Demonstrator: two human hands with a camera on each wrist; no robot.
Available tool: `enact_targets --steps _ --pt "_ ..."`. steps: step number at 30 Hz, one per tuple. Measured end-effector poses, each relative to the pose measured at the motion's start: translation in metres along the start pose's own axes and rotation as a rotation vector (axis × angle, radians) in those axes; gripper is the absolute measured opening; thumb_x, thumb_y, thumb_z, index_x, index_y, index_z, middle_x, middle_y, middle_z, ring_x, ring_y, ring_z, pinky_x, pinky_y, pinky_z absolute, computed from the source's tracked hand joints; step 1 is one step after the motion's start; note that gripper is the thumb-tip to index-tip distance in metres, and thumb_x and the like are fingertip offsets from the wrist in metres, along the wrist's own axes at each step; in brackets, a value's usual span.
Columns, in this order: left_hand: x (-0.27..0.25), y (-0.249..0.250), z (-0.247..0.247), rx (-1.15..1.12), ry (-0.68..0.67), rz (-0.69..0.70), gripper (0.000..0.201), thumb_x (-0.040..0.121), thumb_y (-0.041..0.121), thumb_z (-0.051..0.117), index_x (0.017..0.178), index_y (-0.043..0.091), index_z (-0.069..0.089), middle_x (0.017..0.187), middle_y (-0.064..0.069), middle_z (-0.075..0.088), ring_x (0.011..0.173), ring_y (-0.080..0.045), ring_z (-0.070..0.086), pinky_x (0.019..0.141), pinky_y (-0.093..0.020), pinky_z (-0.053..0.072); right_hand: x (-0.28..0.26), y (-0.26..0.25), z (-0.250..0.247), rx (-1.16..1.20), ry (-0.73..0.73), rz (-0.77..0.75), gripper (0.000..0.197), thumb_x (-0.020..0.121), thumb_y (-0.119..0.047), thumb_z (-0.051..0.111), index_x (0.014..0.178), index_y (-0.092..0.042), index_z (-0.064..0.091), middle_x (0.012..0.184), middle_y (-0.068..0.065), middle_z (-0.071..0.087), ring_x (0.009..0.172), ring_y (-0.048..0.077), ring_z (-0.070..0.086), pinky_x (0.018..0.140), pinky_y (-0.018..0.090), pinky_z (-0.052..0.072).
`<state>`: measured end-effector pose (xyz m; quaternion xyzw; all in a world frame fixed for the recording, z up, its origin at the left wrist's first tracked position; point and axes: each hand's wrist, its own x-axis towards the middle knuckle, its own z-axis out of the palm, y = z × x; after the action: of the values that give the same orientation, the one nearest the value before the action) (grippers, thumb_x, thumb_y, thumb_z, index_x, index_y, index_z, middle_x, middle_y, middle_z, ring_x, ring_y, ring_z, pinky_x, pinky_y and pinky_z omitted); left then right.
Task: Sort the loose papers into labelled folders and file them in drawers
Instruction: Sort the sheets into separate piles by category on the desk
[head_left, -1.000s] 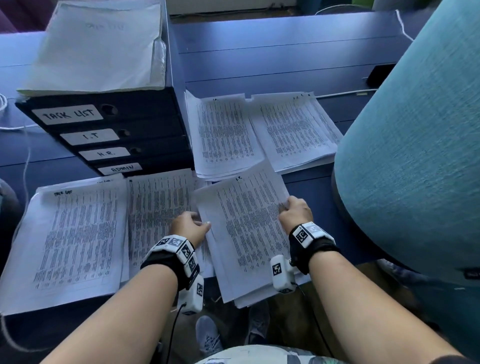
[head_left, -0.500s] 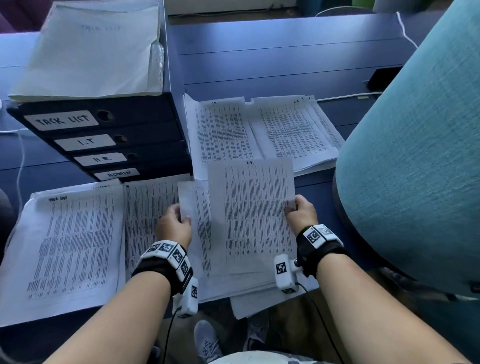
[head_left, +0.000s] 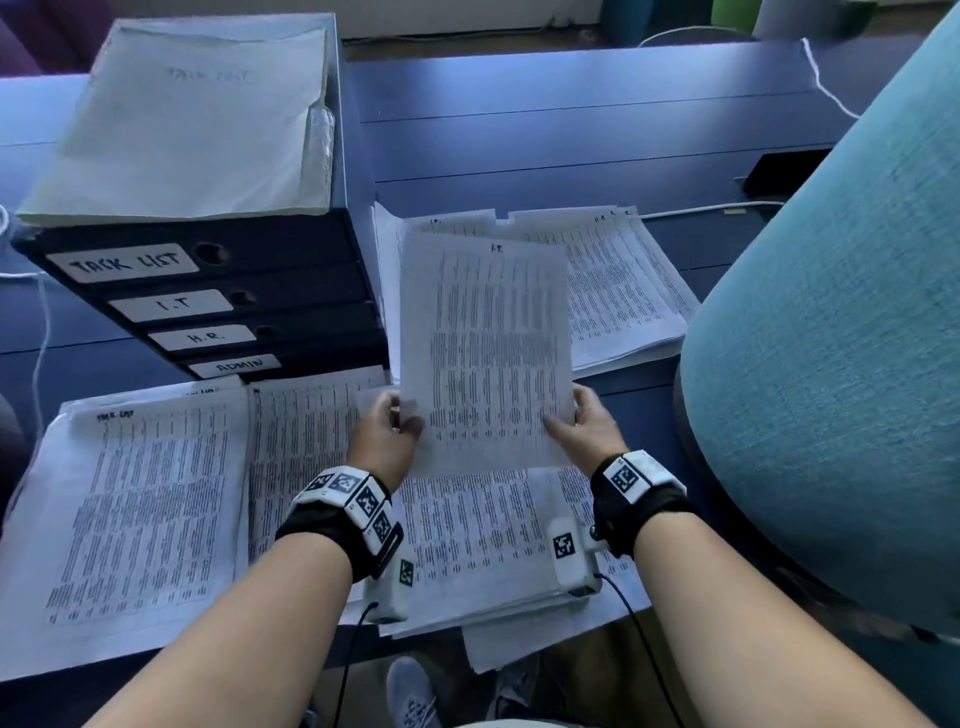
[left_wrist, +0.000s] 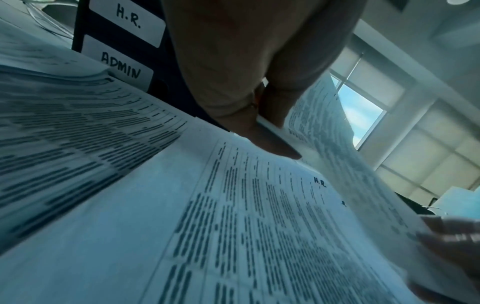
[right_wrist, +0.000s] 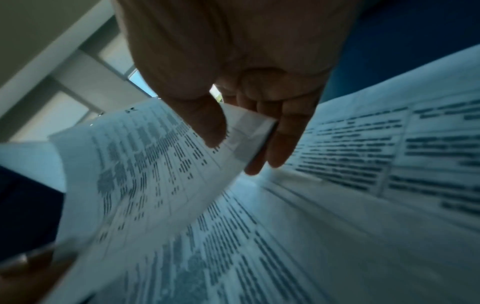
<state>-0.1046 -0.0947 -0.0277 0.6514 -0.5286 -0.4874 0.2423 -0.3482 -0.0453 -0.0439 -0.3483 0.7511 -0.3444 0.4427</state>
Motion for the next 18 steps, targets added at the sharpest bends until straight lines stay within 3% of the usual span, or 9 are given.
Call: enact_targets --steps 3,6,8,10,13,16,18 --pt "0.007 0.014 0.001 -0.035 0.081 0.025 0.036 0.094 0.015 0.059 0.127 0.022 0.045 0.101 0.002 0.063 0.088 -0.017 0.064 0.065 -0.029 0.052 0.001 0.004 0.004 -0.093 -0.054 0.084 0.046 0.090 -0.010 0.058 0.130 -0.025 0.041 0.111 0.004 0.063 0.071 0.020 0.071 0.055 0.036 0.059" --pt "0.011 0.024 0.002 -0.054 -0.019 0.012 0.062 0.086 -0.003 0.059 0.130 0.033 0.034 0.106 0.006 0.053 0.082 -0.020 0.066 0.055 -0.030 0.057 0.006 -0.005 0.004 -0.103 0.098 0.060 0.040 0.091 -0.001 0.052 0.124 -0.023 0.045 0.105 0.004 0.063 0.055 0.018 0.066 0.046 0.030 0.054" --pt "0.017 0.024 0.004 0.030 -0.062 0.013 0.049 0.087 -0.006 0.056 0.123 0.028 0.048 0.114 0.003 0.054 0.074 -0.024 0.070 0.054 -0.027 0.057 0.012 -0.015 0.004 -0.046 0.167 0.026 0.039 0.091 0.001 0.052 0.122 -0.021 0.044 0.099 0.005 0.061 0.059 0.020 0.066 0.051 0.034 0.058" --pt "0.023 0.022 0.006 0.134 -0.036 0.036 0.033 0.093 0.001 0.055 0.116 0.023 0.061 0.118 0.001 0.061 0.067 -0.017 0.072 0.053 -0.025 0.056 0.018 -0.022 0.005 -0.077 0.221 -0.035 0.042 0.091 -0.003 0.053 0.125 -0.022 0.038 0.088 0.004 0.058 0.064 0.025 0.065 0.056 0.037 0.058" --pt "0.029 0.021 0.009 0.164 -0.003 0.081 0.041 0.095 0.002 0.054 0.133 0.016 0.056 0.131 0.001 0.055 0.073 -0.014 0.071 0.059 -0.021 0.058 0.026 -0.028 0.010 -0.184 0.295 -0.180 0.032 0.091 -0.004 0.049 0.119 -0.015 0.040 0.076 0.000 0.050 0.064 0.024 0.056 0.058 0.031 0.049" --pt "0.039 0.017 0.009 0.194 -0.016 0.105 0.050 0.095 0.000 0.051 0.142 0.014 0.046 0.143 0.005 0.040 0.095 -0.018 0.068 0.082 -0.034 0.059 0.035 -0.028 0.017 -0.324 0.305 -0.321 0.020 0.090 0.000 0.052 0.107 -0.007 0.060 0.100 0.008 0.054 0.083 0.018 0.054 0.080 0.030 0.050" --pt "0.046 0.014 0.008 0.250 -0.002 0.120 0.051 0.094 0.003 0.053 0.143 0.014 0.044 0.148 0.001 0.039 0.113 -0.022 0.062 0.097 -0.042 0.052 0.040 -0.026 0.021 -0.348 0.246 -0.373 0.025 0.089 0.003 0.054 0.112 -0.002 0.063 0.117 0.011 0.050 0.091 0.014 0.053 0.093 0.023 0.047"
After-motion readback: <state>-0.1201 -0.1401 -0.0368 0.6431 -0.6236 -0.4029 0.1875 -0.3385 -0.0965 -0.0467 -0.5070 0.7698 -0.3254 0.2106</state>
